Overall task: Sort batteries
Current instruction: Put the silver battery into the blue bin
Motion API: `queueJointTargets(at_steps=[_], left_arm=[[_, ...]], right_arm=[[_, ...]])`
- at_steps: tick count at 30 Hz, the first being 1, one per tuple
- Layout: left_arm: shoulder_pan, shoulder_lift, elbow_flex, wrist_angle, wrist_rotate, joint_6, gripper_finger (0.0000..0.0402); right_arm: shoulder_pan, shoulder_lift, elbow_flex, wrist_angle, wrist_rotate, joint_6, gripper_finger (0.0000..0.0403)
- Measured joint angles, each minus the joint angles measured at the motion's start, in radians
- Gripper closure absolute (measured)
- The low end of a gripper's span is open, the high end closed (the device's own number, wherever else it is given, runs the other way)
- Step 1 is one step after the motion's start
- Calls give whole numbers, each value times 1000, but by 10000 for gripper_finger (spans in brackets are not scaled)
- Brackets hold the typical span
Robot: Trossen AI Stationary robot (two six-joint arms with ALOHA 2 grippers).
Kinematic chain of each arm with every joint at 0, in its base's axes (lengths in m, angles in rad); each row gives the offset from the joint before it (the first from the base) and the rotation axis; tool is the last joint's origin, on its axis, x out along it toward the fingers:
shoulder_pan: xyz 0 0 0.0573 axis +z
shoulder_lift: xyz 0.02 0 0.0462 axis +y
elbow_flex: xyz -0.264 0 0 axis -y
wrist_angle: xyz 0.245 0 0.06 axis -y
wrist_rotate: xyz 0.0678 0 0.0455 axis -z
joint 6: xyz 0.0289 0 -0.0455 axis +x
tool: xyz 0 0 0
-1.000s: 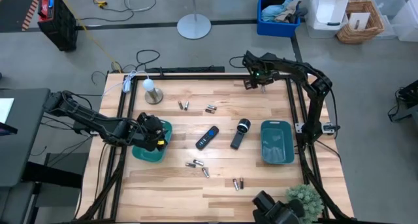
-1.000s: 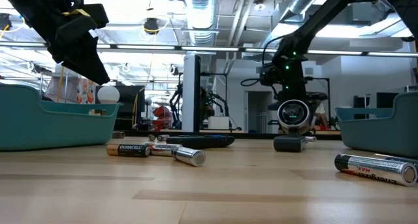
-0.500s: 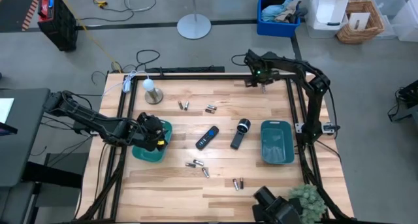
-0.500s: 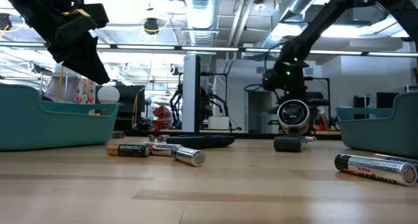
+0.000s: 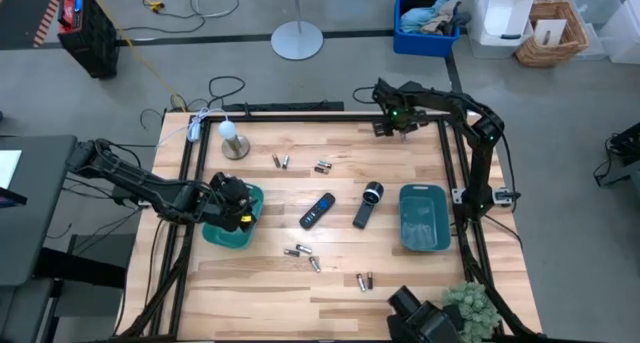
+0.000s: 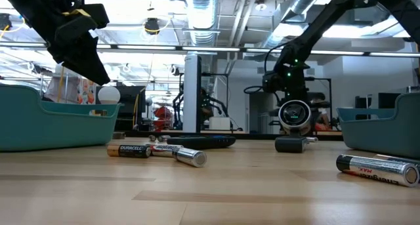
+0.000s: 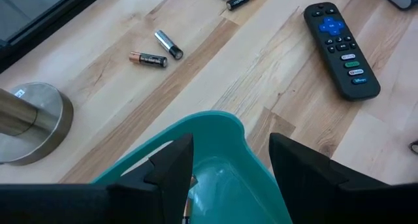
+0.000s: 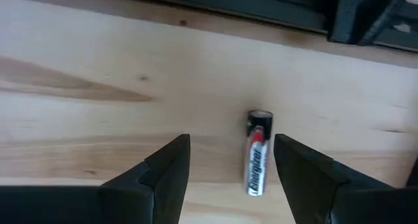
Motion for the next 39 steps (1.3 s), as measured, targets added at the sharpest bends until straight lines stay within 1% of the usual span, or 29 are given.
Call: queueJointTargets(at_steps=[19, 26, 39], left_arm=[[0, 0, 0, 0, 1, -2, 207], [0, 0, 0, 2, 1, -3, 207], [0, 0, 0, 4, 1, 0, 207]], right_arm=[[13, 12, -34, 19, 3, -19, 168], [35, 28, -26, 11, 23, -29, 210], [48, 30, -26, 8, 17, -59, 293]])
